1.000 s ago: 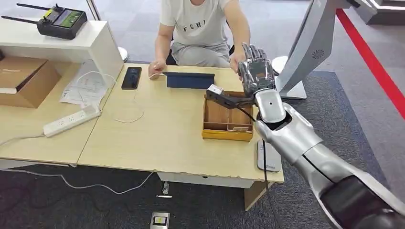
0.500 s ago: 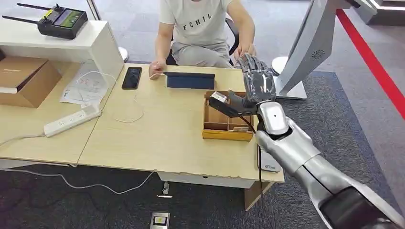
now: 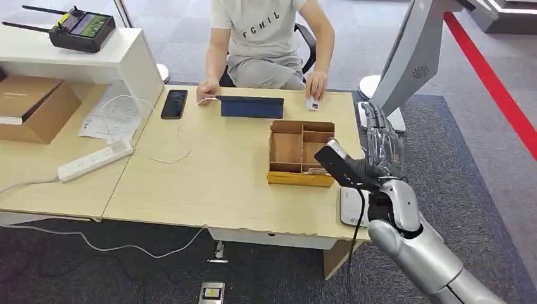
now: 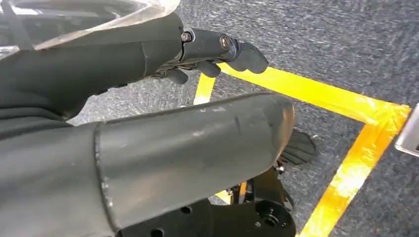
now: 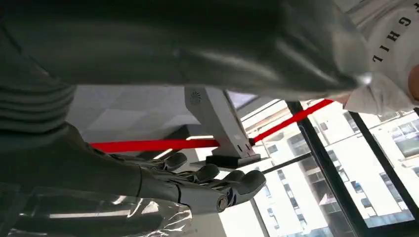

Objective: Pass the card to the sensor for recognition and then transmit it.

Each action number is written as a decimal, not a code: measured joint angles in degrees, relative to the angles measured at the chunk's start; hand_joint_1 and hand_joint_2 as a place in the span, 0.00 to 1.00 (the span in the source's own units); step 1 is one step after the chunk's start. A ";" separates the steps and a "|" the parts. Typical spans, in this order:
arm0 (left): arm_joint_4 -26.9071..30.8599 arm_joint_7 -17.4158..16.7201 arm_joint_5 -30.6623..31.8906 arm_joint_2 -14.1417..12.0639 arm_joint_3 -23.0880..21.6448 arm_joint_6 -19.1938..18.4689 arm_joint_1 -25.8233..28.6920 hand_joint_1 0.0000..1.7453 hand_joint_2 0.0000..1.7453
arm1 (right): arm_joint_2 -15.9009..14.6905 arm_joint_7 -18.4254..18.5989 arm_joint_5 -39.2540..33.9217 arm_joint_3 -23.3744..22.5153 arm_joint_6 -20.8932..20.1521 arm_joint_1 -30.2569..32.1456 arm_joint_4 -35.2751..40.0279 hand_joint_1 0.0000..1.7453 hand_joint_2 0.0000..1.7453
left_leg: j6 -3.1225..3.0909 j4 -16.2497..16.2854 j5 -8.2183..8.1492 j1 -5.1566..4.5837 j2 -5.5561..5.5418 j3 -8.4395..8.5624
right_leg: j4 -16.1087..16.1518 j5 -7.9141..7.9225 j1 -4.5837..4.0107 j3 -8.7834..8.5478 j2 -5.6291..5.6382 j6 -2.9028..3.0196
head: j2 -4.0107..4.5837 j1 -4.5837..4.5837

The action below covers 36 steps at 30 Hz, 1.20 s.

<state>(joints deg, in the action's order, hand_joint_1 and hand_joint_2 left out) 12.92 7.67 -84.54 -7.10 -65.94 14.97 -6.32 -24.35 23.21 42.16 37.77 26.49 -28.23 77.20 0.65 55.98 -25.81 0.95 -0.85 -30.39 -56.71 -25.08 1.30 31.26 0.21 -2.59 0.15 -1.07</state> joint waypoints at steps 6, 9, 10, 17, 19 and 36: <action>0.00 -0.02 0.00 0.00 0.00 0.02 0.00 0.00 0.00 | -0.04 0.00 0.00 0.00 0.00 0.06 0.15 0.00 0.00 | 0.00 0.00 0.00 0.00 0.00 0.00 | 0.00 0.00 0.00 0.00 0.00 0.00 | 0.00 0.00; 0.00 -0.48 -0.24 0.00 0.00 0.55 -0.01 0.00 0.00 | -0.70 0.50 0.15 -0.04 0.00 1.77 3.78 0.00 0.00 | 0.01 0.00 0.01 0.00 0.00 0.00 | 0.00 0.01 0.00 -0.01 0.00 0.00 | 0.00 -0.02; 0.02 -0.52 -0.31 0.02 0.00 0.61 -0.04 0.00 0.00 | -1.00 0.59 0.52 -0.04 -0.83 2.54 6.00 0.00 1.00 | 0.00 0.00 0.01 -0.01 0.00 -0.01 | 0.00 0.01 0.01 -0.01 0.00 0.00 | 0.00 -0.02; 0.02 -0.90 -0.33 0.74 0.02 1.44 -0.33 0.00 0.00 | 1.27 3.37 10.76 2.52 -11.19 1.82 5.24 0.00 1.00 | 0.01 -0.01 0.01 0.02 0.00 -0.05 | -0.01 0.00 -0.01 -0.02 -0.01 0.00 | 0.00 0.00; 0.02 -1.05 -0.31 0.92 0.02 1.46 -0.39 0.00 0.00 | 2.10 3.37 12.64 3.04 -12.07 1.32 3.27 0.00 1.00 | 0.01 -0.01 0.01 0.03 -0.01 -0.06 | -0.01 0.00 -0.02 -0.02 -0.01 0.00 | 0.00 -0.02; 0.09 -2.71 -0.15 1.29 0.02 2.34 -0.46 0.00 0.00 | 5.40 3.10 14.40 6.43 -14.95 -1.09 -8.27 0.00 1.00 | 0.01 -0.01 0.01 0.02 -0.01 -0.07 | -0.01 0.00 -0.01 0.01 -0.02 0.00 | 0.00 0.00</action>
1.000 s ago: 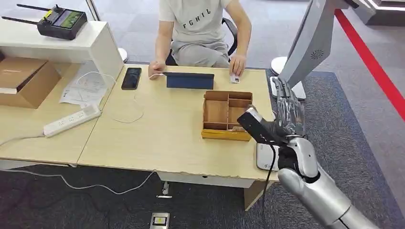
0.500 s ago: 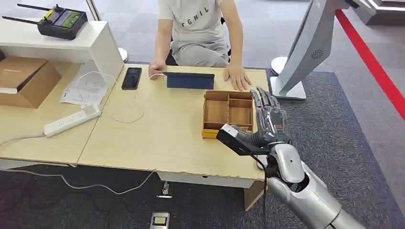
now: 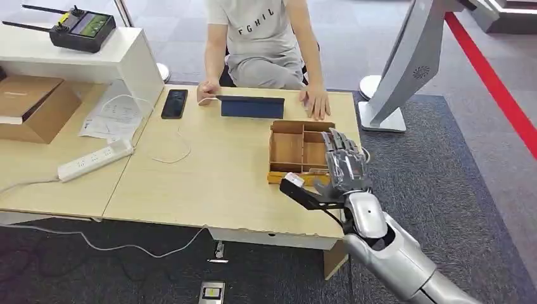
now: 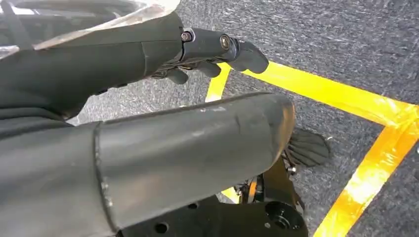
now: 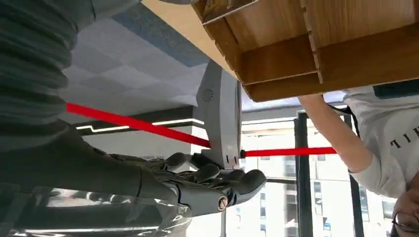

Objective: Pass the card to the sensor for recognition and then transmit it.

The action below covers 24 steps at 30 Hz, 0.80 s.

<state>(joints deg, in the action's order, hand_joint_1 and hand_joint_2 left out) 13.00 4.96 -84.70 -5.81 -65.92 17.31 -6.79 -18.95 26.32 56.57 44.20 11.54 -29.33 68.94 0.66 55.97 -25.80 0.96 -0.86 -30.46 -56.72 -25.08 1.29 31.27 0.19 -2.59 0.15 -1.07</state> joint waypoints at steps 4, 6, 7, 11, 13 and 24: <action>0.00 -0.02 -0.04 0.02 -0.02 0.02 0.01 0.00 0.00 | 0.13 0.26 -0.59 0.37 -1.00 -0.13 -1.18 0.00 1.00 | 0.00 0.00 0.00 0.00 0.00 0.00 | 0.00 0.00 0.00 -0.01 0.00 0.00 | 0.00 -0.02; 0.00 -0.02 -0.15 0.02 0.00 0.15 0.02 0.00 0.00 | 0.15 0.26 -1.09 0.39 -1.29 -0.17 -1.64 0.00 1.00 | 0.00 0.00 0.00 0.00 0.00 0.01 | 0.00 0.01 0.00 -0.01 0.00 0.00 | 0.00 0.00; 0.00 -0.02 -0.17 0.02 0.00 0.22 0.02 0.00 0.00 | 0.20 0.26 -1.35 0.39 -1.38 -0.20 -1.83 0.00 1.00 | 0.00 0.00 0.00 0.00 0.00 0.01 | 0.00 0.01 0.00 -0.01 0.00 0.00 | 0.00 0.00; 0.00 -0.57 -0.33 0.02 0.00 0.66 0.02 0.00 0.00 | 0.28 0.26 -1.94 0.41 -1.73 -0.32 -3.10 0.00 1.00 | 0.00 0.00 0.00 0.00 0.00 0.01 | 0.00 0.01 0.00 -0.01 0.00 0.00 | 0.00 0.00; 0.00 -0.74 -0.33 0.02 -0.02 0.85 0.02 0.00 0.00 | 0.35 0.31 -2.03 0.44 -1.77 -0.32 -3.67 0.00 1.00 | 0.00 0.00 0.00 0.00 0.00 0.00 | 0.00 0.01 0.00 -0.01 0.00 0.00 | 0.00 0.00; 0.00 -0.68 -0.33 0.02 -0.02 0.17 0.02 0.00 0.00 | 0.92 0.83 -2.47 0.55 -1.68 -0.56 -6.99 0.00 1.00 | 0.00 0.00 0.00 0.00 0.00 0.00 | 0.00 0.01 0.00 -0.01 0.00 0.00 | 0.00 0.00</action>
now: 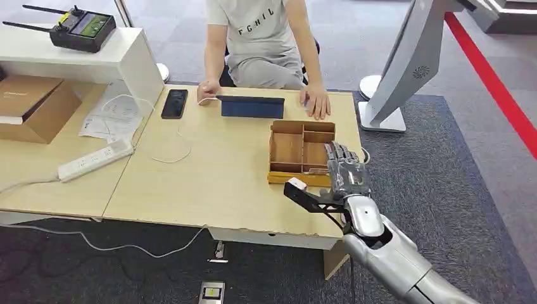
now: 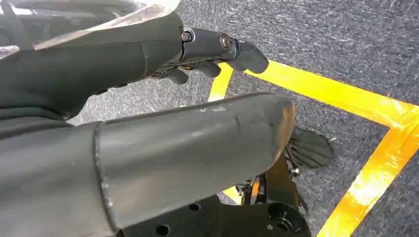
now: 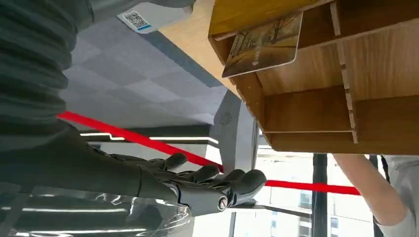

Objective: Pass the card to the sensor for recognition and then transmit it.

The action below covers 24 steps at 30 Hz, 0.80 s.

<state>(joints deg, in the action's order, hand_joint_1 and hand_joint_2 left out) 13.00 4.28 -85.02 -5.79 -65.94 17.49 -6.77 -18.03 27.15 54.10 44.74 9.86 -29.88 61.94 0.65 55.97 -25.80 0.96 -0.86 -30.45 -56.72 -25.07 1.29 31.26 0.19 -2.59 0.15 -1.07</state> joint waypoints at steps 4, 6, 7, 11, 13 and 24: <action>0.00 0.00 0.00 0.00 0.00 0.00 0.00 0.00 0.00 | 0.42 -0.29 -0.11 0.28 0.11 -0.61 -1.33 0.00 1.00 | 0.00 0.00 0.00 0.00 0.00 0.01 | 0.00 0.00 0.00 0.00 0.00 0.00 | 0.00 0.00; 0.00 0.00 0.00 0.00 0.00 0.00 0.00 0.00 0.00 | 0.68 -0.37 -0.07 0.37 0.11 -0.77 -1.92 0.00 1.00 | 0.00 0.00 0.00 0.00 0.00 0.00 | 0.00 0.00 0.00 0.00 0.00 0.00 | 0.00 0.00; 0.00 0.00 0.00 0.00 0.02 0.00 0.00 0.00 0.00 | 0.87 -0.37 0.00 0.42 0.11 -0.82 -2.16 0.00 1.00 | 0.00 0.00 0.00 0.00 0.00 0.00 | 0.00 0.00 0.00 0.00 0.00 0.00 | 0.00 0.00; 0.00 0.00 0.00 0.00 0.02 -0.09 -0.01 0.00 0.00 | 1.44 -0.37 0.28 0.77 0.07 -1.15 -3.01 0.00 1.00 | 0.00 0.00 0.00 0.00 0.00 0.00 | 0.00 0.00 0.00 0.00 0.00 0.00 | 0.00 0.00; 0.00 0.00 0.00 0.00 0.02 -0.13 -0.01 0.00 0.00 | 1.79 -0.35 0.42 0.79 0.00 -1.35 -3.37 0.00 1.00 | 0.00 0.00 0.00 0.00 0.00 0.00 | 0.00 0.00 0.00 0.01 0.00 0.00 | 0.00 -0.02; 0.00 0.00 -0.15 0.00 0.02 -0.17 0.00 0.00 0.00 | 2.82 -0.18 0.44 0.81 -0.20 -2.29 -5.42 0.00 1.00 | 0.00 0.00 0.00 0.00 0.00 0.00 | 0.00 0.00 0.00 0.00 0.00 0.00 | 0.00 0.00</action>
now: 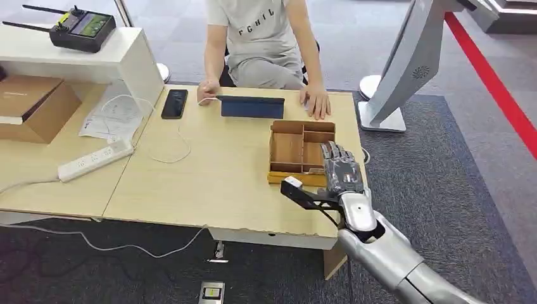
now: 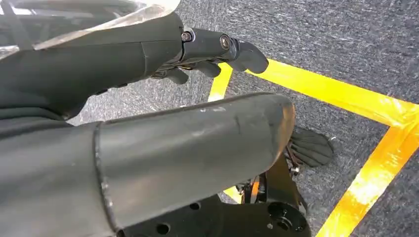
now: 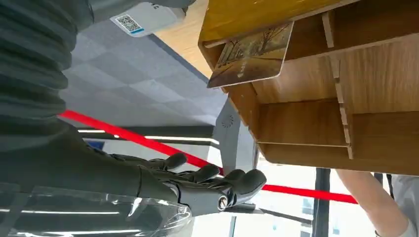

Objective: Pass the card to the sensor for recognition and then transmit it.

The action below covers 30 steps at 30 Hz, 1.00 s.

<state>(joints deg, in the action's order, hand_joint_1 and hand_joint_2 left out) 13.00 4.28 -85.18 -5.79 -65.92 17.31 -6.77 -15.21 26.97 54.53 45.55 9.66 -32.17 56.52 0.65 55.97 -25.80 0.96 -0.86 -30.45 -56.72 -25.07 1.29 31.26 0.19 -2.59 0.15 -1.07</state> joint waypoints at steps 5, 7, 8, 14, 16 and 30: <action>0.00 0.00 -0.15 0.00 0.00 0.02 0.00 0.00 0.00 | 0.26 0.00 -0.02 0.00 0.00 -0.11 -0.55 0.00 1.00 | 0.00 0.00 0.00 0.00 0.00 0.00 | 0.00 0.00 0.00 0.01 0.00 0.00 | 0.00 0.00; 0.00 0.00 -0.39 0.00 0.00 0.02 0.00 0.00 0.00 | 0.35 -0.07 -0.29 0.00 0.00 -0.16 -0.70 0.00 1.00 | 0.00 0.00 0.00 0.00 0.00 0.00 | 0.00 0.00 0.00 0.01 0.00 0.00 | 0.00 -0.02; 0.00 -0.02 -0.68 0.00 0.02 0.02 0.01 0.00 0.00 | 0.39 -0.28 -1.07 -0.07 0.02 -0.30 -1.14 0.00 1.00 | 0.00 0.00 0.00 0.00 0.00 0.00 | 0.00 0.00 0.00 0.01 0.00 0.00 | 0.00 0.00; 0.00 -0.37 -0.87 -0.02 0.24 0.63 0.03 0.00 0.00 | 0.39 -1.22 -1.92 -0.52 0.11 -0.46 -3.04 0.00 1.00 | 0.00 0.00 0.00 0.00 0.00 0.00 | 0.00 0.00 0.00 0.00 0.00 0.00 | 0.00 -0.02; 0.00 -0.57 -0.87 -0.02 0.33 0.81 0.03 0.00 0.00 | 0.52 -1.55 -1.86 -0.52 0.13 -0.45 -3.56 0.00 0.00 | 0.00 0.00 0.00 0.00 0.00 0.00 | 0.00 0.00 0.00 0.00 0.00 0.00 | 0.00 -0.02; 0.00 0.59 -0.92 -0.02 0.42 0.87 0.03 0.00 0.00 | 0.85 -1.27 -1.20 -0.46 0.24 -0.95 -5.46 0.00 1.00 | 0.00 0.00 0.00 0.00 0.00 0.00 | 0.00 0.00 0.00 0.00 0.00 0.00 | 0.00 0.00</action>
<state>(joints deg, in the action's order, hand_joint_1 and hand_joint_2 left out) 13.00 4.87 -86.09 -5.81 -65.51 18.18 -6.74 -14.36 25.70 53.33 45.09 9.90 -33.12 51.06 0.65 55.97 -25.80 0.96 -0.86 -30.45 -56.72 -25.07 1.29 31.26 0.19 -2.59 0.15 -1.07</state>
